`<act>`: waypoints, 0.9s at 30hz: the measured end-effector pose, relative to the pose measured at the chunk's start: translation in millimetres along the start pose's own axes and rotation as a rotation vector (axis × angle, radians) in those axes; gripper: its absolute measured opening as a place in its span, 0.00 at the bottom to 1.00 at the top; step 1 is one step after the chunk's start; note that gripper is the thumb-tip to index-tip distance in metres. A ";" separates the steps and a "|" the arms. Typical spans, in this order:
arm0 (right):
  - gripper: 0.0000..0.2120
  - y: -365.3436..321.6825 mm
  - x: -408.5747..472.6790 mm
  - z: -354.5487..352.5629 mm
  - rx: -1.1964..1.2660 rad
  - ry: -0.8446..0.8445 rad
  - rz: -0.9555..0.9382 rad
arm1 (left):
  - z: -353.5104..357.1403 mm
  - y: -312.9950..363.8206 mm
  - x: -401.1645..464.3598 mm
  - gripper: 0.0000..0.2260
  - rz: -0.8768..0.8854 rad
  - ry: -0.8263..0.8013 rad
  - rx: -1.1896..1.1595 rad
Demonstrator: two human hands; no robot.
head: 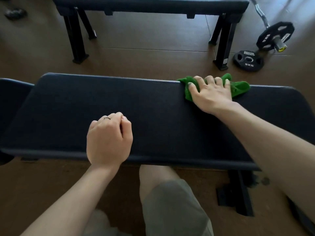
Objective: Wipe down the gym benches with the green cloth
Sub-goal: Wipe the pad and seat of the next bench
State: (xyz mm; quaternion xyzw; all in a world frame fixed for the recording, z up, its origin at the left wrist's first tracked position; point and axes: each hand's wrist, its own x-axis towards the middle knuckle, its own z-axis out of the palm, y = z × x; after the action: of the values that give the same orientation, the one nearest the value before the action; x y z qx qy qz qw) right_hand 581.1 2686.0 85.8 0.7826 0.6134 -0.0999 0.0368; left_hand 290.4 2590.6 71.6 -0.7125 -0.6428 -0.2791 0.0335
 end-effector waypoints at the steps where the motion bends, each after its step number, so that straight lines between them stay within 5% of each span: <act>1: 0.31 -16.1 -1.0 1.0 0.017 -0.005 0.003 | 0.1 0.0 0.1 0.14 0.000 -0.001 0.006; 8: 0.31 -151.0 -41.2 18.9 0.040 -0.012 -0.413 | 0.0 -2.0 0.9 0.14 -0.003 -0.025 0.038; 12: 0.29 -90.6 -39.2 16.3 0.028 0.045 -0.487 | -0.3 -5.3 -0.5 0.15 0.006 -0.042 0.025; 16: 0.30 -14.2 -13.0 4.6 0.000 -0.012 -0.211 | 0.9 -4.5 -0.4 0.16 0.009 -0.036 -0.004; 19: 0.32 -32.4 -7.5 5.3 0.008 -0.029 -0.097 | 2.4 -3.6 1.2 0.16 0.004 -0.035 0.004; 24: 0.31 -109.1 -66.0 21.1 0.059 -0.002 -0.392 | -0.5 -3.7 1.8 0.14 0.001 -0.020 -0.019; 27: 0.29 -98.1 -109.3 25.1 0.054 -0.016 -0.551 | -1.4 -5.4 2.8 0.15 -0.027 -0.037 -0.062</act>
State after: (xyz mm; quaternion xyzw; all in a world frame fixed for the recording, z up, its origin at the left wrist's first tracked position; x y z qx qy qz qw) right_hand 458.6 2601.4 89.7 0.5861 0.7999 -0.1286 -0.0079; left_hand 284.8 2593.5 72.4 -0.7095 -0.6441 -0.2861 -0.0045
